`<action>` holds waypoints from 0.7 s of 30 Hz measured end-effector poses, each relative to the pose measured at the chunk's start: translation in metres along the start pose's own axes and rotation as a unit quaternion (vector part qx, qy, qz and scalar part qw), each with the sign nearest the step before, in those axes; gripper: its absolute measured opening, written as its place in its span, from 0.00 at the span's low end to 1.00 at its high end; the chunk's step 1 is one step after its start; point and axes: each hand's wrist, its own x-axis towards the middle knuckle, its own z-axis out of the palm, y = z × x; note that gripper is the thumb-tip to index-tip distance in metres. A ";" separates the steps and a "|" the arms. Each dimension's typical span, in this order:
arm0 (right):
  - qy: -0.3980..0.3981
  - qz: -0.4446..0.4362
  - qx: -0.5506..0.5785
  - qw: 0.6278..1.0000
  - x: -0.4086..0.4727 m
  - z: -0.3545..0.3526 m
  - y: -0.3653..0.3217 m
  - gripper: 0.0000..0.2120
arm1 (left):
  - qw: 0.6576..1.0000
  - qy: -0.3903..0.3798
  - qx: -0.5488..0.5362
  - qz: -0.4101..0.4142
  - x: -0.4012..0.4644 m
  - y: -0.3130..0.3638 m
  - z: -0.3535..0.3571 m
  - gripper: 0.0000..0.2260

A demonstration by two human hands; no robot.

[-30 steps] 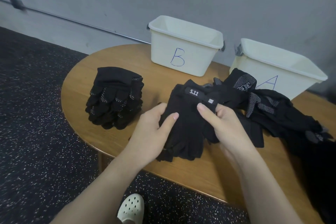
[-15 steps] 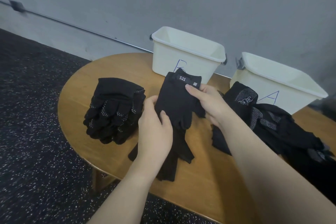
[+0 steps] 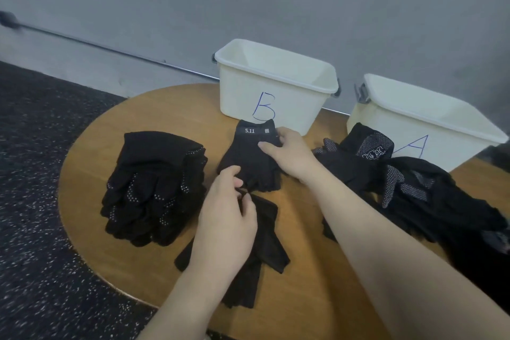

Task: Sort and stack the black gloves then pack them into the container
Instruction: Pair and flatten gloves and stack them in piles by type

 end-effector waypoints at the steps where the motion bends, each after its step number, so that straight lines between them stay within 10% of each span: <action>1: 0.001 -0.013 -0.071 0.997 -0.001 0.000 -0.002 0.18 | 1.000 -0.003 0.008 0.006 -0.001 0.001 0.001 0.22; 5: 0.020 -0.181 -0.393 0.901 -0.018 0.000 -0.015 0.35 | 1.000 0.003 0.020 0.018 -0.004 0.002 0.003 0.19; 12: -0.146 -0.102 -0.405 0.897 -0.016 0.018 -0.003 0.34 | 1.000 0.002 0.013 0.004 -0.007 0.001 0.000 0.21; 21: -0.128 -0.093 -0.419 0.894 -0.015 0.028 0.004 0.32 | 1.000 0.003 0.005 -0.013 -0.006 0.000 -0.004 0.20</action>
